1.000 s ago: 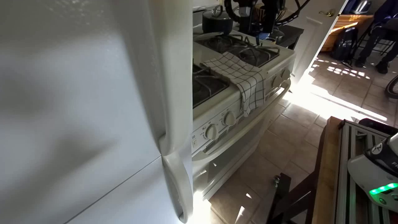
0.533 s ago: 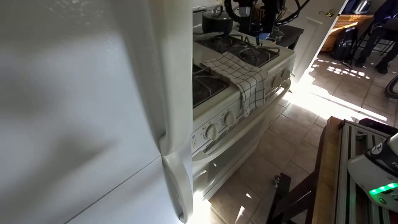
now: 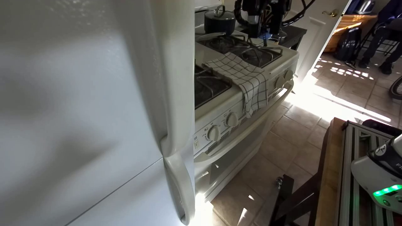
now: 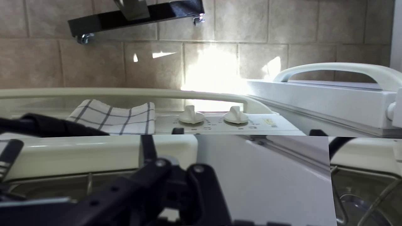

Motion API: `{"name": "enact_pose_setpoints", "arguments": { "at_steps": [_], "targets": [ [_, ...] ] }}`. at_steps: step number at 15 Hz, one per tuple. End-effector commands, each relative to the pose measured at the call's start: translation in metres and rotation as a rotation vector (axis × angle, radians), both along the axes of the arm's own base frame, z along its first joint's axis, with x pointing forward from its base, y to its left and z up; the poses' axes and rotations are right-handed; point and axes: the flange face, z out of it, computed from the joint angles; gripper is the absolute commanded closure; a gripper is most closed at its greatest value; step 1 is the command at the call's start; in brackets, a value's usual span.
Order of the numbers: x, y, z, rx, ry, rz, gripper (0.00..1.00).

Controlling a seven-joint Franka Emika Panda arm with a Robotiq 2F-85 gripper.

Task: Put the towel on the oven door handle

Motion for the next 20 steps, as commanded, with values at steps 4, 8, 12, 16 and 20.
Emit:
{"name": "enact_pose_setpoints", "arguments": {
  "at_steps": [4,8,12,16,20],
  "targets": [
    [-0.054,-0.036,-0.033,-0.102,-0.234,0.122,0.00],
    [-0.083,-0.057,-0.075,-0.066,-0.315,0.145,0.00],
    [-0.106,-0.069,-0.118,-0.100,-0.366,0.145,0.00],
    [-0.095,-0.068,-0.124,-0.102,-0.346,0.150,0.00],
    [-0.092,-0.068,-0.131,-0.111,-0.325,0.159,0.00]
  ]
}}
